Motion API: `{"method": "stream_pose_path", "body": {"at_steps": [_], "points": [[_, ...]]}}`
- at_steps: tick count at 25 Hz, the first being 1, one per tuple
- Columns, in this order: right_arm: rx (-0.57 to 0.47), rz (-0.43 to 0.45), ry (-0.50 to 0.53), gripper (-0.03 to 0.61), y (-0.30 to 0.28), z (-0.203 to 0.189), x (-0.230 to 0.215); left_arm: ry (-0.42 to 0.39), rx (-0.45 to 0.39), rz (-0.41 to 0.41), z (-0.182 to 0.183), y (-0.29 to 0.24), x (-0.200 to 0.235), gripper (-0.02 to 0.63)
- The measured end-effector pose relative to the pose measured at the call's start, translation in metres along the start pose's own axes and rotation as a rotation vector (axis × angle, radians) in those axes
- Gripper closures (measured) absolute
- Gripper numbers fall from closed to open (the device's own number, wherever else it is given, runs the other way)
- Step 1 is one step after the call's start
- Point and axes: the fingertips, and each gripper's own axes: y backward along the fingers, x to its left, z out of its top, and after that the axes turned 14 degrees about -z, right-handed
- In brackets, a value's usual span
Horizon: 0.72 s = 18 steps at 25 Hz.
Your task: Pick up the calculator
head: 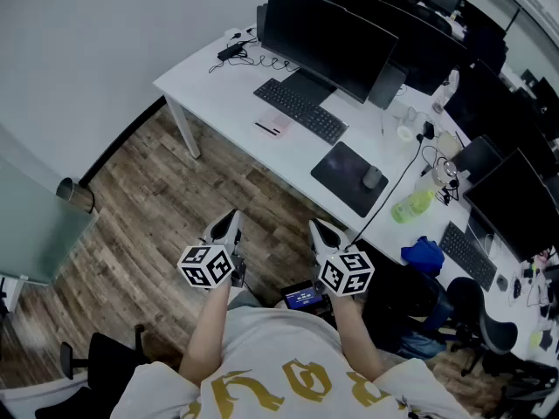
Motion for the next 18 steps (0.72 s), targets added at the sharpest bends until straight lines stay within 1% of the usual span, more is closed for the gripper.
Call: {"method": "stream_pose_path", "body": {"at_steps": [2, 4, 8, 10, 11, 12, 13, 14, 18], "points": [[0.004, 0.001, 0.010, 0.555, 0.004, -0.004, -0.003, 0.047, -0.022, 0.003, -0.002, 0.000, 0.001, 0.614], [0.004, -0.002, 0.023, 0.555, 0.006, -0.005, -0.006, 0.059, -0.027, 0.012, -0.004, 0.001, 0.002, 0.614], [-0.011, -0.036, 0.041, 0.555, 0.004, 0.001, -0.014, 0.006, -0.006, 0.035, -0.001, -0.001, 0.002, 0.612], [-0.020, -0.046, 0.068, 0.555, 0.003, 0.004, -0.015, -0.003, 0.001, 0.040, 0.000, -0.003, 0.003, 0.612], [-0.024, -0.043, 0.085, 0.554, 0.002, 0.005, -0.014, 0.001, -0.001, 0.038, 0.001, -0.003, 0.003, 0.594], [-0.026, -0.035, 0.103, 0.537, 0.001, 0.005, -0.012, 0.009, -0.006, 0.034, 0.002, -0.003, 0.003, 0.538], [-0.024, -0.025, 0.120, 0.483, 0.000, 0.005, -0.009, 0.016, -0.012, 0.032, 0.002, -0.003, 0.003, 0.515], [-0.020, -0.018, 0.135, 0.443, -0.002, 0.004, -0.007, 0.021, -0.017, 0.034, 0.002, -0.002, 0.004, 0.506], [-0.009, -0.015, 0.165, 0.424, -0.014, 0.000, -0.004, 0.027, 0.002, 0.047, -0.001, -0.007, 0.014, 0.491]]}}
